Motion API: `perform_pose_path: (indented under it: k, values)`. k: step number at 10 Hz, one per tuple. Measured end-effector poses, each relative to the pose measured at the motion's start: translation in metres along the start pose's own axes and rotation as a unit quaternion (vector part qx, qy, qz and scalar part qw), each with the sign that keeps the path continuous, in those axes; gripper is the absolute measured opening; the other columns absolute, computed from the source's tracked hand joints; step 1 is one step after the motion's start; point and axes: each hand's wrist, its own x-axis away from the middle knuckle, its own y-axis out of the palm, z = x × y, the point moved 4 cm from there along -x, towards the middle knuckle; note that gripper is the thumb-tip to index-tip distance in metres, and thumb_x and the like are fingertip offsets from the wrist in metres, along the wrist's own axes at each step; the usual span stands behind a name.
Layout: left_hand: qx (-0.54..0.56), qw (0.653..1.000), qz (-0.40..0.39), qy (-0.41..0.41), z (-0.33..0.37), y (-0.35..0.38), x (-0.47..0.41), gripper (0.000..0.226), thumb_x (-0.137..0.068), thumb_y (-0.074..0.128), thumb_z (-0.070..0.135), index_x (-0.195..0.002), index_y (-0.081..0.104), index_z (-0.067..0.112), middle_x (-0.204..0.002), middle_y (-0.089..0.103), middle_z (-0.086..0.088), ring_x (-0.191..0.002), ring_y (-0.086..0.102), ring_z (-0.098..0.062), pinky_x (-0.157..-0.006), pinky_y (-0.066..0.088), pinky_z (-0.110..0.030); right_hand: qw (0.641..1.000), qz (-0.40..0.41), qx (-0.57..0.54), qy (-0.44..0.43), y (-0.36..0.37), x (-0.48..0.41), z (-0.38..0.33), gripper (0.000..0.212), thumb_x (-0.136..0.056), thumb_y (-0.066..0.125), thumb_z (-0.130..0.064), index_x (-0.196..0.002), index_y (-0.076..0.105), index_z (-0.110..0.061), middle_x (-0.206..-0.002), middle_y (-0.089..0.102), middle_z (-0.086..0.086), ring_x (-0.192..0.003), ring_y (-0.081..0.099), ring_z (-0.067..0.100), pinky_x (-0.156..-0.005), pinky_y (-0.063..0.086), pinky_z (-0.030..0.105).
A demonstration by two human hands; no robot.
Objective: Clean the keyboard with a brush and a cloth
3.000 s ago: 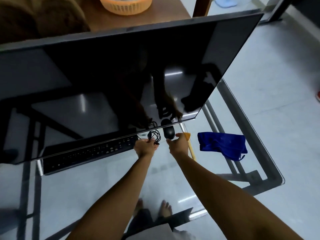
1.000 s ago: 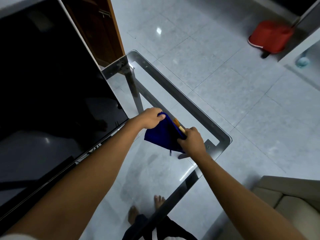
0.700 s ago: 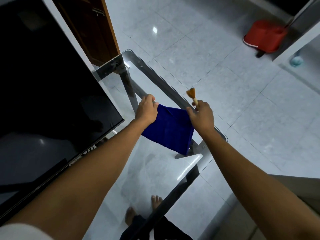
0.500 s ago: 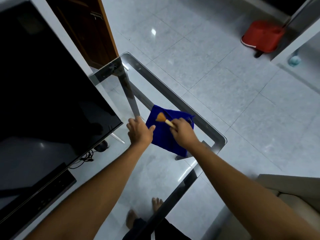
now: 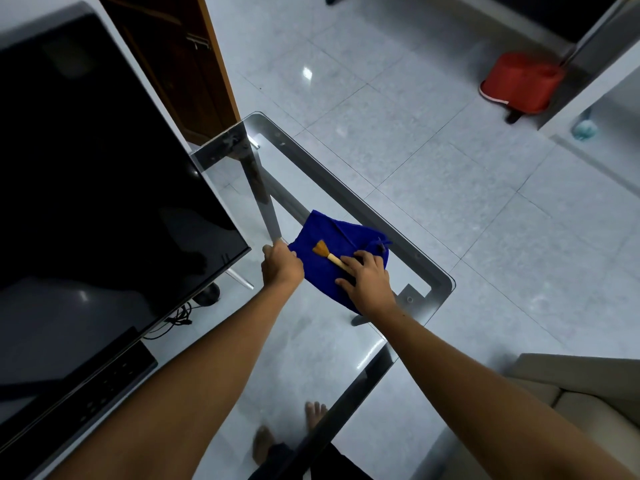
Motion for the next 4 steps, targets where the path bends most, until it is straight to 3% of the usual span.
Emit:
perform_pose_path:
  k: [1, 3, 4]
  values:
    - [-0.001, 1.000, 0.012, 0.026, 0.006, -0.012, -0.008, 0.015, -0.095, 0.051, 0.007, -0.110, 0.051, 0.003, -0.122, 0.050, -0.016, -0.102, 0.060, -0.033, -0.079, 0.056, -0.039, 1.000, -0.015, -0.008, 0.010, 0.005, -0.011, -0.011, 0.054, -0.088, 0.063, -0.041, -0.138, 0.047, -0.028, -0.142, 0.041, 0.004, -0.130, 0.035, 0.028, -0.102, 0.042, 0.049]
    - [-0.091, 0.993, -0.057, 0.057, -0.017, -0.018, 0.013, 0.038, -0.093, 0.056, 0.018, -0.128, 0.044, 0.007, -0.129, 0.047, -0.017, -0.110, 0.057, -0.035, -0.086, 0.052, -0.041, 0.999, -0.038, -0.013, 0.017, -0.007, -0.002, -0.023, 0.062, -0.091, 0.059, -0.041, -0.146, 0.035, -0.027, -0.150, 0.032, 0.005, -0.135, 0.030, 0.029, -0.106, 0.039, 0.049]
    - [-0.073, 0.990, -0.042, 0.117, -0.020, -0.027, 0.027, 0.043, -0.094, 0.054, 0.024, -0.132, 0.041, 0.010, -0.133, 0.046, -0.014, -0.114, 0.056, -0.031, -0.087, 0.052, -0.040, 0.999, -0.013, -0.046, 0.001, -0.021, 0.004, -0.029, 0.055, -0.095, 0.053, -0.040, -0.146, 0.035, -0.027, -0.152, 0.033, 0.004, -0.137, 0.028, 0.028, -0.108, 0.037, 0.049]
